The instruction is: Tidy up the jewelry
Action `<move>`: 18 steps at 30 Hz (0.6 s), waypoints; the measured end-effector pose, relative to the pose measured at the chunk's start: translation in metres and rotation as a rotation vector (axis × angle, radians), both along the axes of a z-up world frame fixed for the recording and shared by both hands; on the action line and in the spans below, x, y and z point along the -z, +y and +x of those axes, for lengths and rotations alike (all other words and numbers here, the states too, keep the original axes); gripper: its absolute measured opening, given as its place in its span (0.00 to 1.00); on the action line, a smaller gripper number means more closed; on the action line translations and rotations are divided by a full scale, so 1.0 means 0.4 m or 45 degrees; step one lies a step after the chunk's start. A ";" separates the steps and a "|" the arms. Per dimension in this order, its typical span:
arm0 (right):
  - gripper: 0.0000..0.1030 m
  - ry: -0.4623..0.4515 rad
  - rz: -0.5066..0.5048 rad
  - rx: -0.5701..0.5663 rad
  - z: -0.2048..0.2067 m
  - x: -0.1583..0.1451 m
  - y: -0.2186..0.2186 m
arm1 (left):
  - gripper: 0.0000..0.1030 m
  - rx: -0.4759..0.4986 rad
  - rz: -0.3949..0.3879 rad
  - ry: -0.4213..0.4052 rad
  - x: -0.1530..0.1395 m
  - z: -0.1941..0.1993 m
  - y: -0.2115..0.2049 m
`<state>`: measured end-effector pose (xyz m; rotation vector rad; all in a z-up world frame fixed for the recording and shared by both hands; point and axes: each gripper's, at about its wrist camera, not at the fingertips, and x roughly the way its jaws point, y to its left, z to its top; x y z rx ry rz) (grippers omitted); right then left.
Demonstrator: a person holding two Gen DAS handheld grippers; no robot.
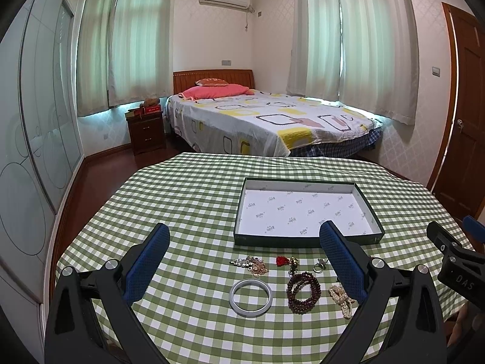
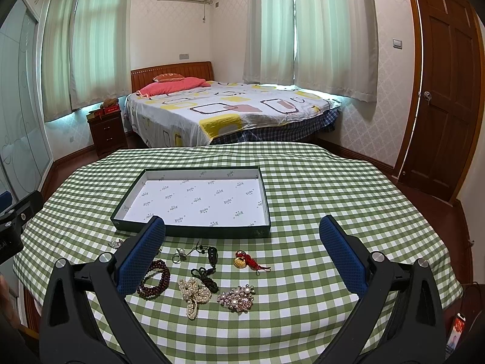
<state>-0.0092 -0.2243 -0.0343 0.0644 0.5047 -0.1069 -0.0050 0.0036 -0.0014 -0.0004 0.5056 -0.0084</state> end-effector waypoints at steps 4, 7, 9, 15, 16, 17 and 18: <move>0.96 0.001 0.001 -0.001 0.000 0.003 0.000 | 0.93 0.000 0.001 0.006 0.004 0.002 -0.001; 0.96 0.001 0.000 -0.001 0.000 0.003 0.000 | 0.93 -0.001 0.002 0.009 0.004 0.004 -0.001; 0.96 0.002 0.000 -0.001 0.000 0.003 0.000 | 0.93 0.000 0.002 0.008 0.004 0.004 -0.002; 0.96 0.000 0.000 -0.001 0.000 0.003 0.000 | 0.93 0.001 -0.001 0.014 0.006 0.005 0.001; 0.96 0.001 0.000 -0.001 0.000 0.003 0.000 | 0.93 0.001 0.000 0.013 0.006 0.005 0.001; 0.96 0.001 0.000 -0.001 0.000 0.003 0.000 | 0.93 0.001 0.000 0.013 0.006 0.005 0.001; 0.96 0.002 0.001 -0.001 0.000 0.004 0.000 | 0.93 0.000 0.000 0.013 0.006 0.005 0.002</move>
